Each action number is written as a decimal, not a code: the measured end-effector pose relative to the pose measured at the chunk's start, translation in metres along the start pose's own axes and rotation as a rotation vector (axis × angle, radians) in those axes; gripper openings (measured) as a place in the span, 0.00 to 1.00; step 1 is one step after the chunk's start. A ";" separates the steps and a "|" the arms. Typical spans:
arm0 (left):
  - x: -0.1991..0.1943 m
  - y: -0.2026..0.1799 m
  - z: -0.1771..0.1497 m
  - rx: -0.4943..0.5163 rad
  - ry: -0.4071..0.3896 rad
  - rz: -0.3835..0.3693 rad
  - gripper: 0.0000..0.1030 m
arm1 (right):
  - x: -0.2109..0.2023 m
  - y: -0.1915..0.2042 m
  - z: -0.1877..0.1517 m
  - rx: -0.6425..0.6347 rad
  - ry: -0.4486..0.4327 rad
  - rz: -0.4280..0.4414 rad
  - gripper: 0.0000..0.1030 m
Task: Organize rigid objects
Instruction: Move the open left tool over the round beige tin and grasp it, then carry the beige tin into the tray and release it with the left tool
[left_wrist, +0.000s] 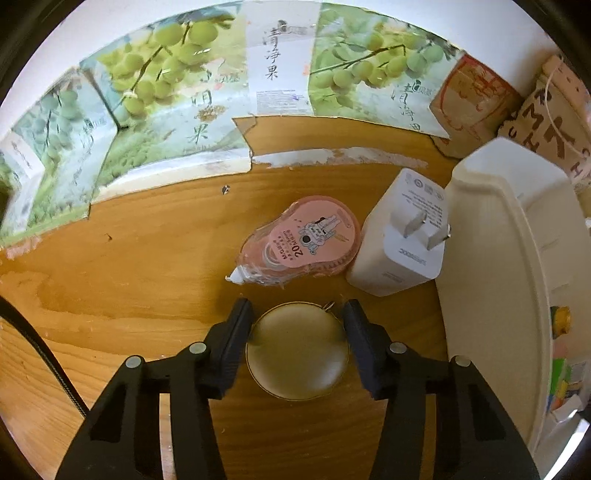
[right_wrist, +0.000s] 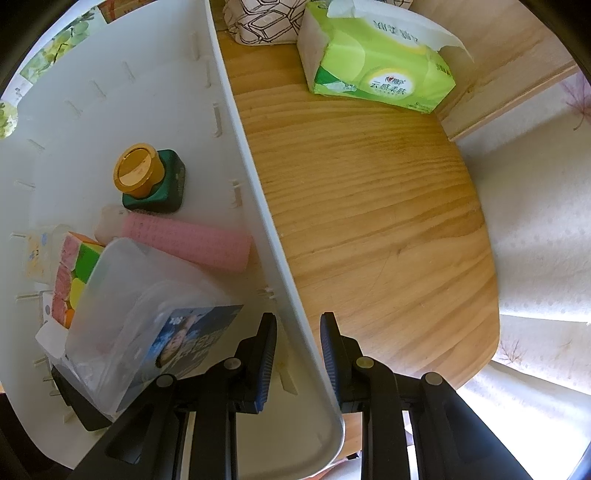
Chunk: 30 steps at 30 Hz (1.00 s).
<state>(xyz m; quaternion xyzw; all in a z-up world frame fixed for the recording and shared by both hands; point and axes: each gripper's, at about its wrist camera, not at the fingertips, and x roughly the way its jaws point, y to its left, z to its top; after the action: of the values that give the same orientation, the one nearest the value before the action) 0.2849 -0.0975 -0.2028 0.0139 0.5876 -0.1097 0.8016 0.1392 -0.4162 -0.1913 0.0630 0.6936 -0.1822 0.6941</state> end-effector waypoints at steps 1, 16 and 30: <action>0.000 0.003 0.000 -0.010 0.001 -0.011 0.53 | 0.000 0.001 0.000 -0.002 -0.002 -0.002 0.24; -0.017 0.028 -0.039 -0.185 0.026 -0.093 0.52 | -0.005 -0.006 -0.005 -0.013 -0.037 0.027 0.25; -0.061 0.017 -0.070 -0.244 -0.006 -0.072 0.52 | -0.009 -0.016 -0.013 -0.084 -0.070 0.082 0.25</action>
<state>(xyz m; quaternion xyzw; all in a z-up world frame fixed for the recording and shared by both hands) 0.2052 -0.0606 -0.1684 -0.1051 0.5941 -0.0663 0.7947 0.1218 -0.4248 -0.1799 0.0559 0.6729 -0.1266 0.7267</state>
